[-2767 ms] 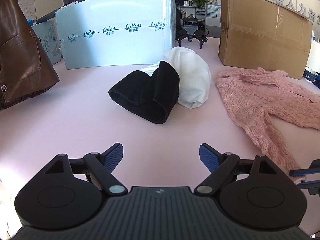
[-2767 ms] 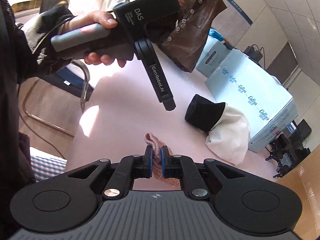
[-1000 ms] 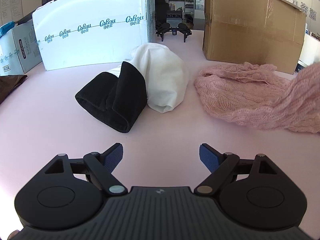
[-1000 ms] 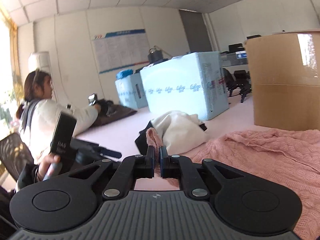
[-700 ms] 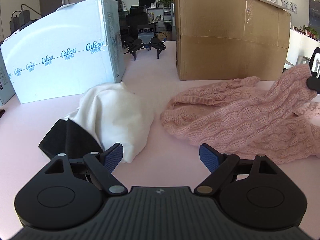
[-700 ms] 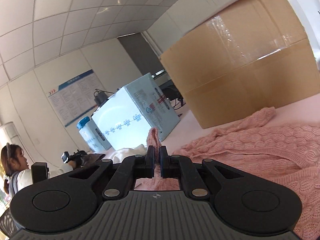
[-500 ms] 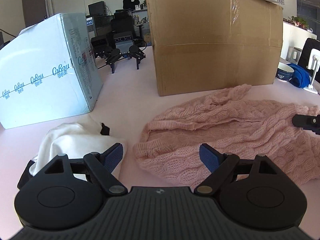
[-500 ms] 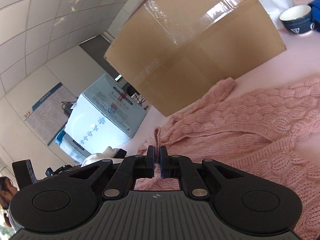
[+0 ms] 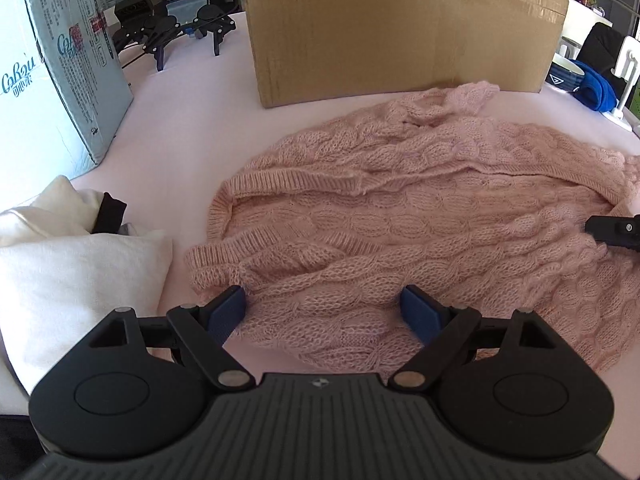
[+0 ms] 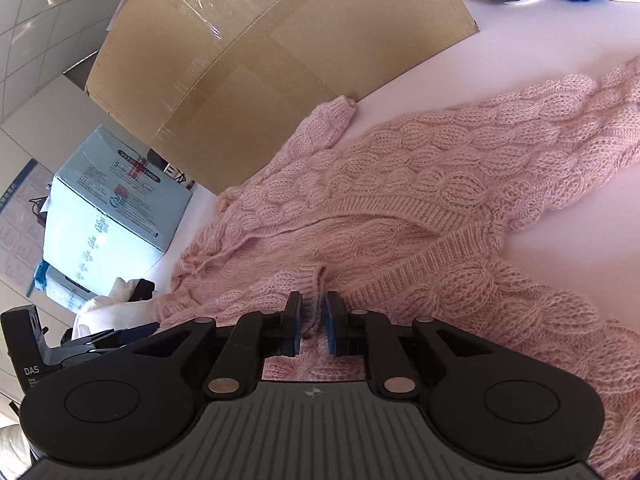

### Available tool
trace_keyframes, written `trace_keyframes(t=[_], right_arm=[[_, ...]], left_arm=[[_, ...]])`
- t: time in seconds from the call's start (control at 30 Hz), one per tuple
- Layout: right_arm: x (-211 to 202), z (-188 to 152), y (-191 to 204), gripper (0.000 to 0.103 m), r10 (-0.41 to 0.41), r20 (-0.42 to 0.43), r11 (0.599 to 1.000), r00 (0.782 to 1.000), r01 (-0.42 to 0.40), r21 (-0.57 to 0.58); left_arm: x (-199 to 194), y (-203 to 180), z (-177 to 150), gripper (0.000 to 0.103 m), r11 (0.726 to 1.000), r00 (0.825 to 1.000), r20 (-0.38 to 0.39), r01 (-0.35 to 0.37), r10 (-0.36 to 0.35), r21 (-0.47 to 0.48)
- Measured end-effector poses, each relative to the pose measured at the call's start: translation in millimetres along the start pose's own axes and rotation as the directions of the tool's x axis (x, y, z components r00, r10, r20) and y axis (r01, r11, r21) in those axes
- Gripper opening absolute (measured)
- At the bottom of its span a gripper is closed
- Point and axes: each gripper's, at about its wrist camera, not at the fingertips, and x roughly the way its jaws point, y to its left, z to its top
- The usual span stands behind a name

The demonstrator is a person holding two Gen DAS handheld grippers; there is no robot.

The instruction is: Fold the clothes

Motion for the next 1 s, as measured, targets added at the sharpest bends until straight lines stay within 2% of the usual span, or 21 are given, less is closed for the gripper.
trace_keyframes(t=[0.03, 0.13, 0.23, 0.33, 0.4, 0.47, 0.53, 0.67, 0.7, 0.73, 0.77, 0.83, 0.9, 1.0], right_arm=[[-4.7, -0.1, 2.8, 0.043, -0.018, 0.029, 1.000, 0.999, 0.018, -0.007], [-25.2, 10.2, 16.8, 0.052, -0.046, 0.147, 0.998, 0.988, 0.051, -0.028], [-24.3, 36.3, 36.9, 0.067, -0.032, 0.139, 0.992, 0.990, 0.049, -0.120], [1.6, 71.3, 57.7, 0.067, -0.082, 0.124, 0.983, 0.989, 0.101, -0.155], [26.5, 93.8, 59.8, 0.067, -0.113, 0.090, 0.987, 0.990, 0.121, -0.101], [61.6, 117.7, 55.9, 0.065, -0.111, 0.008, 0.993, 0.994, 0.111, -0.036], [88.5, 131.3, 53.1, 0.064, -0.146, -0.032, 0.989, 0.989, 0.146, 0.004], [122.7, 141.5, 48.4, 0.063, -0.216, -0.040, 0.975, 0.976, 0.218, 0.055], [128.3, 142.3, 46.6, 0.062, -0.215, -0.051, 0.974, 0.975, 0.218, 0.066], [134.7, 143.0, 44.6, 0.054, -0.213, -0.065, 0.972, 0.975, 0.218, 0.086], [139.1, 143.1, 43.8, 0.040, -0.220, -0.060, 0.969, 0.974, 0.226, 0.103], [145.4, 142.5, 47.3, 0.024, -0.257, -0.042, 0.962, 0.965, 0.260, 0.088], [151.3, 142.0, 50.6, 0.023, -0.270, -0.048, 0.960, 0.962, 0.273, 0.063], [151.8, 142.2, 50.3, 0.011, -0.269, -0.022, 0.959, 0.963, 0.270, 0.087]], left_arm=[[-1.2, 1.9, -0.5, 0.085, 1.000, 1.000, 0.001, 0.004, -0.004, -0.010], [-8.2, 6.6, -3.4, 0.084, 0.999, 1.000, 0.015, 0.002, -0.002, -0.032], [-20.5, 16.2, -4.2, 0.083, 0.996, 0.997, 0.073, 0.001, 0.005, -0.084], [-21.8, 22.9, -3.2, 0.083, 0.991, 0.991, 0.104, -0.069, 0.081, -0.115], [-18.0, 27.2, -2.3, 0.083, 0.990, 0.992, 0.092, -0.073, 0.085, -0.123], [-12.9, 32.1, -2.2, 0.083, 0.988, 0.994, 0.072, -0.068, 0.079, -0.139], [-8.4, 34.4, -2.3, 0.083, 0.987, 0.994, 0.061, -0.080, 0.089, -0.140], [-4.8, 29.6, -3.7, 0.083, 0.989, 0.992, 0.058, -0.106, 0.112, -0.107], [-4.5, 27.9, -4.0, 0.083, 0.989, 0.991, 0.059, -0.110, 0.116, -0.098], [-4.4, 27.1, -4.3, 0.083, 0.989, 0.991, 0.061, -0.112, 0.118, -0.094], [-3.9, 27.1, -4.4, 0.083, 0.989, 0.991, 0.062, -0.112, 0.118, -0.094], [-3.6, 29.1, -4.3, 0.083, 0.988, 0.991, 0.063, -0.108, 0.115, -0.110], [-3.0, 29.7, -4.6, 0.084, 0.988, 0.992, 0.063, -0.105, 0.113, -0.114], [-2.7, 28.7, -5.4, 0.084, 0.988, 0.991, 0.066, -0.110, 0.118, -0.109]])
